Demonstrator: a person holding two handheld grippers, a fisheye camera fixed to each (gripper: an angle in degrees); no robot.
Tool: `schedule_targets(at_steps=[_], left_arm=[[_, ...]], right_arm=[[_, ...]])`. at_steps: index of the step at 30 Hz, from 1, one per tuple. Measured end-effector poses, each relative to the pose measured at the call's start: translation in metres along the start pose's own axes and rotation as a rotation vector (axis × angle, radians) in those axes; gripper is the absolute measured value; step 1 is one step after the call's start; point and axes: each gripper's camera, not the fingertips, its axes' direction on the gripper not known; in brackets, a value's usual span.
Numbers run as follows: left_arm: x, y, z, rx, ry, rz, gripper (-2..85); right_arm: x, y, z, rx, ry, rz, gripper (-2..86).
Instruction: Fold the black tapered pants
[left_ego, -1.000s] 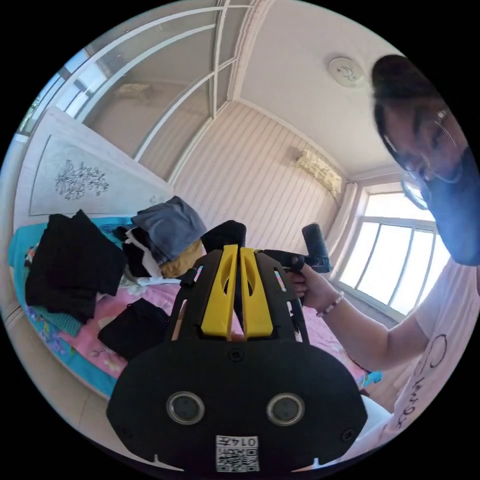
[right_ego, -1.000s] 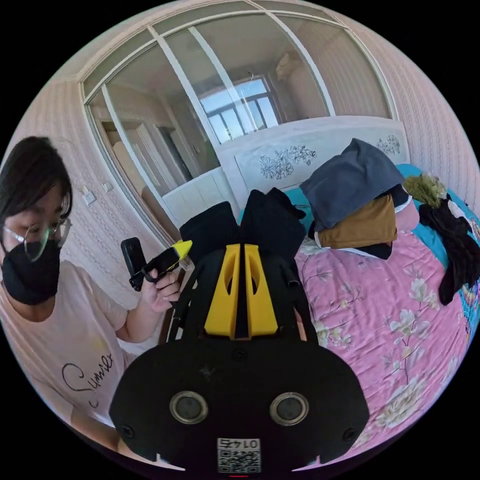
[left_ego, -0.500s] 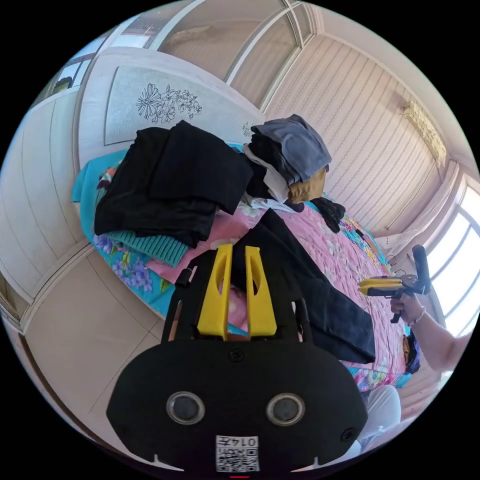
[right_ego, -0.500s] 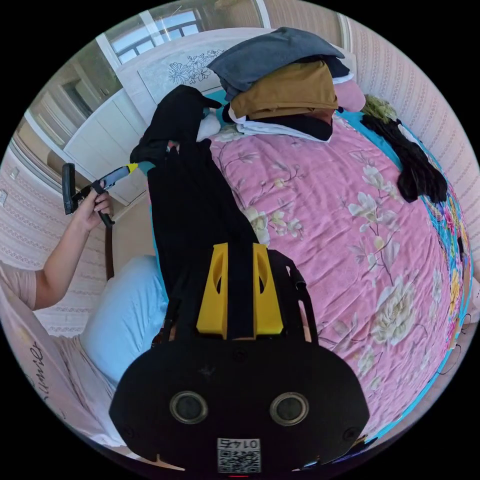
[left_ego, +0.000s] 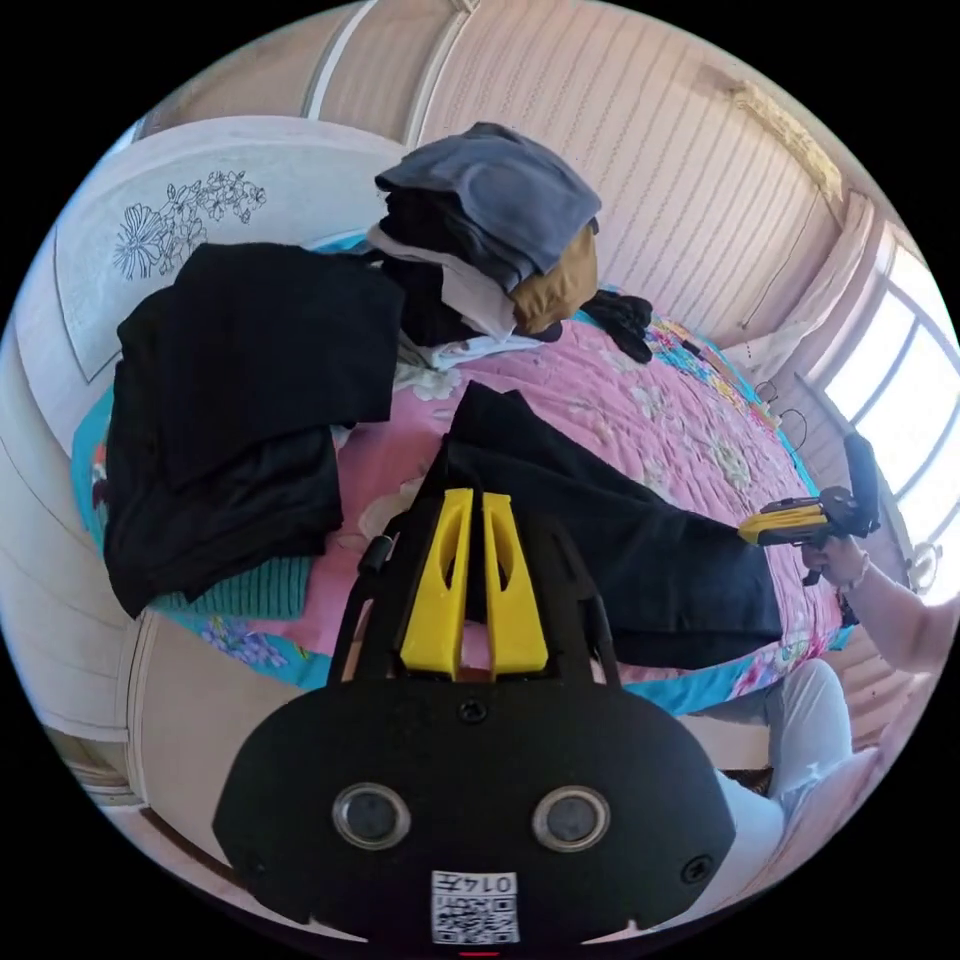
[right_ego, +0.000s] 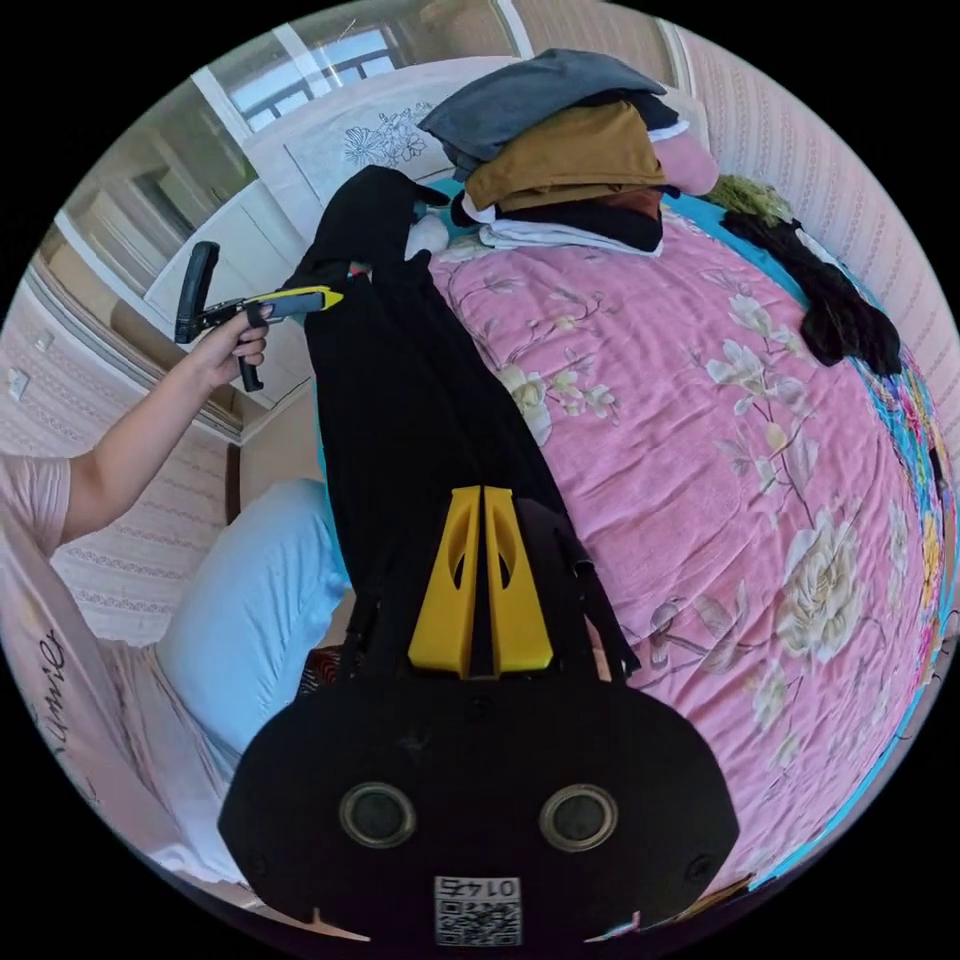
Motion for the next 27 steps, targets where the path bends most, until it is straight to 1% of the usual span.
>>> schedule_targets(at_steps=[1,3,5,8,10,11,12,14,16,19,22,24,27], left_arm=[[0.007,0.004,-0.014,0.089,0.014,0.046,-0.5],[0.016,0.006,-0.028,0.193,0.011,0.113,-0.6],[0.022,-0.003,-0.027,0.218,0.002,0.145,-0.5],[0.022,-0.028,0.010,0.086,-0.060,0.107,0.8],[0.010,-0.036,0.053,-0.101,-0.146,0.018,4.1],[0.006,-0.037,0.058,-0.131,-0.133,-0.008,4.7],[0.000,-0.039,0.059,-0.135,-0.103,-0.051,5.6],[0.002,-0.041,0.046,-0.071,-0.092,-0.015,6.7],[0.005,-0.040,0.036,-0.020,-0.125,0.028,8.0],[0.003,-0.040,0.049,-0.065,-0.060,0.061,10.2],[0.008,-0.034,0.063,-0.095,-0.020,0.073,10.9],[0.015,-0.029,0.065,-0.113,-0.050,0.109,9.4],[0.021,-0.021,0.052,-0.070,-0.042,0.147,4.7]], right_arm=[[-0.006,0.005,-0.009,0.024,0.014,-0.028,-0.4],[-0.011,0.011,-0.020,0.055,0.042,-0.043,-0.4],[-0.009,0.018,-0.027,0.090,0.053,-0.025,-0.4],[0.004,0.019,-0.017,0.081,0.022,0.047,-0.1],[0.012,0.014,0.002,0.033,0.083,0.101,0.5],[0.013,0.012,0.006,0.017,0.104,0.115,0.8],[0.015,0.009,0.010,-0.008,0.119,0.140,1.4],[0.009,0.003,0.007,0.012,0.085,0.104,3.1],[-0.004,-0.016,0.003,0.089,0.046,0.019,5.0],[-0.025,-0.069,0.016,0.128,-0.057,-0.099,7.7],[-0.046,-0.127,0.044,0.120,-0.103,-0.183,9.5],[-0.054,-0.156,0.063,0.081,-0.089,-0.196,10.1],[-0.065,-0.185,0.086,0.043,-0.059,-0.233,10.2]])
